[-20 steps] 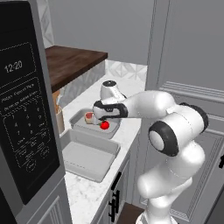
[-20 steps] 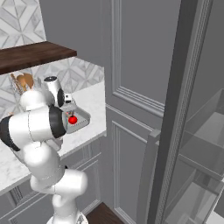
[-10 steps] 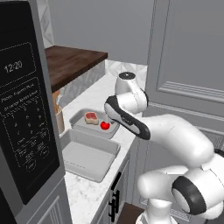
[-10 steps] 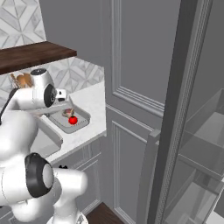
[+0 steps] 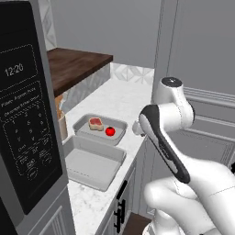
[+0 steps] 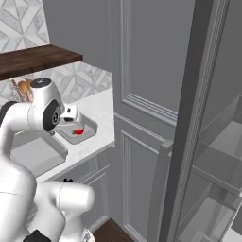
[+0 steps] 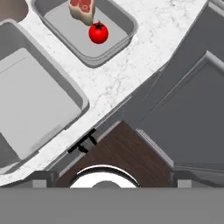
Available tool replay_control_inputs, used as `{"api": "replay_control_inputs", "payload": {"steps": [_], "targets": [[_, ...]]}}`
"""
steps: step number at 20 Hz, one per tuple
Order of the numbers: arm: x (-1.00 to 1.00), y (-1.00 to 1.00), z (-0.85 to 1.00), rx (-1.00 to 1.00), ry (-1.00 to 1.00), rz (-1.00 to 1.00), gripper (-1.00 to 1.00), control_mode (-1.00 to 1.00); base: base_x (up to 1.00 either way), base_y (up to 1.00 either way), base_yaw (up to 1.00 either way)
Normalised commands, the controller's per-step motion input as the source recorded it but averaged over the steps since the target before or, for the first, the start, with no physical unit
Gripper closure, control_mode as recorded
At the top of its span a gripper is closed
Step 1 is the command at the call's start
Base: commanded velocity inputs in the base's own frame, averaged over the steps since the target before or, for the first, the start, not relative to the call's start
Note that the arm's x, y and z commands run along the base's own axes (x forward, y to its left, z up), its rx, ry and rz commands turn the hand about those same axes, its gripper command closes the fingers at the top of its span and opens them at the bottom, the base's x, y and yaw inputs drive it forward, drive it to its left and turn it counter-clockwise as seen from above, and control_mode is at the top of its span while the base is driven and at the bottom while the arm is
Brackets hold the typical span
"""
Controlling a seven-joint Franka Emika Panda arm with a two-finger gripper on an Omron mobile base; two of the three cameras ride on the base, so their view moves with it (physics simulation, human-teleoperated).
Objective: Place one tomato and one steak in each tupperware on the nearby counter, to pack two identical lunches.
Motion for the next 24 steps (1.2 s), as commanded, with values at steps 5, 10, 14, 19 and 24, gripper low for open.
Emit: {"api": "replay_control_inputs", "payload": {"steps": [5,10,14,19,24], "targets": [[-0.99,-0.02,0.71,0.07,-0.27,-0.13,-1.0,-1.0,0.0,0.0,0.0],[-0.81,0.0,0.56,0.01,-0.15,-0.09,-1.0,-1.0,0.0,0.0,0.0],[-0.58,0.0,0.32,0.0,-0.03,0.0,-1.0,-1.0,0.0,0.0,0.0],[-0.2,0.0,0.04,0.0,0.0,0.0,-1.0,1.0,-0.8,0.0,0.0],[0.0,0.0,0.0,0.0,0.0,0.0,-1.0,1.0,-1.0,0.0,-0.03]]}}
